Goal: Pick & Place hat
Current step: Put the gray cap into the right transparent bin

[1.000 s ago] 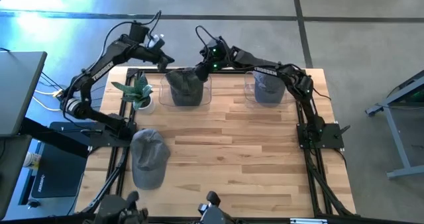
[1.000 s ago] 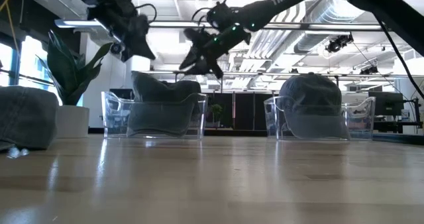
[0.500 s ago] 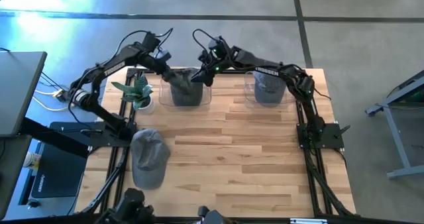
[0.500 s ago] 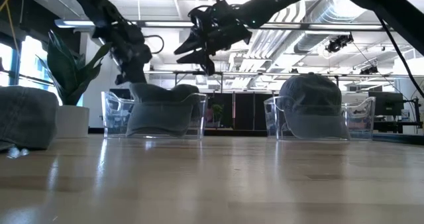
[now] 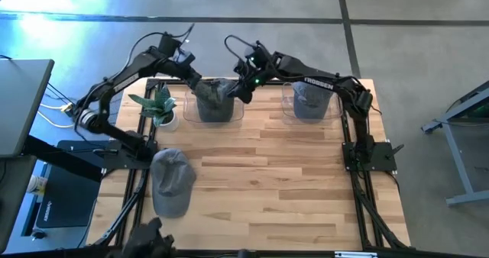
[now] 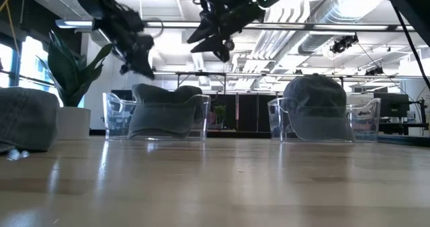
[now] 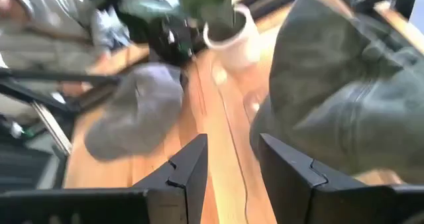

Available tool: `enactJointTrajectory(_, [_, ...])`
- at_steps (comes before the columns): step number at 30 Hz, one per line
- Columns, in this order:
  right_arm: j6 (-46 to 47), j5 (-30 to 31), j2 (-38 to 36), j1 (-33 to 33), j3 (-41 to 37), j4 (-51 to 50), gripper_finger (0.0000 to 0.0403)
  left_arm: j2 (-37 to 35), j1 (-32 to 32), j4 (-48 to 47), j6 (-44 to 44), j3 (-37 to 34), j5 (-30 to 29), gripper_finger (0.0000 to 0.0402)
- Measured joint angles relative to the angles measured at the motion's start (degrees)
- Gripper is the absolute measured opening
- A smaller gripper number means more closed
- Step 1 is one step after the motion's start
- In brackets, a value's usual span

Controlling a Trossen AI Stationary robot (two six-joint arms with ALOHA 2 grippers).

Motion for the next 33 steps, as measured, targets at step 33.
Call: enactJointTrajectory(33, [25.9, 9.8, -56.7, 23.4, -80.0, 45.8, 0.0128, -12.1, -74.8, -23.6, -55.0, 0.2, -10.0, 0.0000])
